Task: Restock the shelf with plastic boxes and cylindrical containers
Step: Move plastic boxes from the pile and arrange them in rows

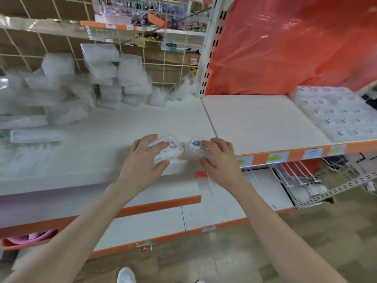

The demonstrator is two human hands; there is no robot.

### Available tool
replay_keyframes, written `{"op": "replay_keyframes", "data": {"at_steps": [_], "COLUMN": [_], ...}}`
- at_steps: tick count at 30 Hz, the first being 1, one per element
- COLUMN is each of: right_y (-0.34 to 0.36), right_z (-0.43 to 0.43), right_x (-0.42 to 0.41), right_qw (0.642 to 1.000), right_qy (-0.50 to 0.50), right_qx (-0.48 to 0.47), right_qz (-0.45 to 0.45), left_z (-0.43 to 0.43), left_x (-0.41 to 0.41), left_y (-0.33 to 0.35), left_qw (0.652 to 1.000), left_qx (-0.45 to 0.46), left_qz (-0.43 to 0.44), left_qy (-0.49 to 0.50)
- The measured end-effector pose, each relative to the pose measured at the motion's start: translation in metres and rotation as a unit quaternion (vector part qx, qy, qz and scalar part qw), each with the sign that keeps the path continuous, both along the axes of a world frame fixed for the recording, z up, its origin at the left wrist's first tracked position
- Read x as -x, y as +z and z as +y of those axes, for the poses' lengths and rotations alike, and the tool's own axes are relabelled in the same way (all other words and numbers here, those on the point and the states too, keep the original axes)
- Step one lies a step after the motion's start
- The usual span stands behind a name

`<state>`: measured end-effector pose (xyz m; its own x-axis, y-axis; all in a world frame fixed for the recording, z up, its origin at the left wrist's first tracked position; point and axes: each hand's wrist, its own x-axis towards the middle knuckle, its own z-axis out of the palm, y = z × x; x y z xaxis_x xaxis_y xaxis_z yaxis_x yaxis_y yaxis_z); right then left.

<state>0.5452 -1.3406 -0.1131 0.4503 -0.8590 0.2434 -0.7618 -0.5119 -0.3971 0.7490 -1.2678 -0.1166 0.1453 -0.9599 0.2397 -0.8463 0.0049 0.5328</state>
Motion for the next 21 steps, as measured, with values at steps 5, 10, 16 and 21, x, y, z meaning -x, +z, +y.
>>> {"op": "replay_keyframes", "data": {"at_steps": [5, 10, 16, 21], "right_y": [0.0, 0.0, 0.0, -0.003], "right_z": [-0.003, -0.009, -0.014, -0.033], "right_x": [0.088, 0.164, 0.223, 0.261], "right_qw": [1.0, 0.998, 0.996, 0.991], "right_qy": [-0.029, -0.06, -0.084, -0.124], "right_qx": [0.009, 0.024, 0.038, 0.043], "right_qz": [-0.003, -0.001, -0.014, -0.028], "left_z": [-0.019, -0.038, -0.059, -0.092], "left_x": [0.082, 0.154, 0.208, 0.244], "left_y": [0.0, 0.003, 0.005, 0.006], "left_qw": [0.999, 0.998, 0.995, 0.99], "left_qx": [0.001, 0.008, -0.004, -0.03], "left_qz": [-0.007, 0.005, 0.004, -0.002], "left_qy": [-0.047, -0.059, -0.097, -0.139]}}
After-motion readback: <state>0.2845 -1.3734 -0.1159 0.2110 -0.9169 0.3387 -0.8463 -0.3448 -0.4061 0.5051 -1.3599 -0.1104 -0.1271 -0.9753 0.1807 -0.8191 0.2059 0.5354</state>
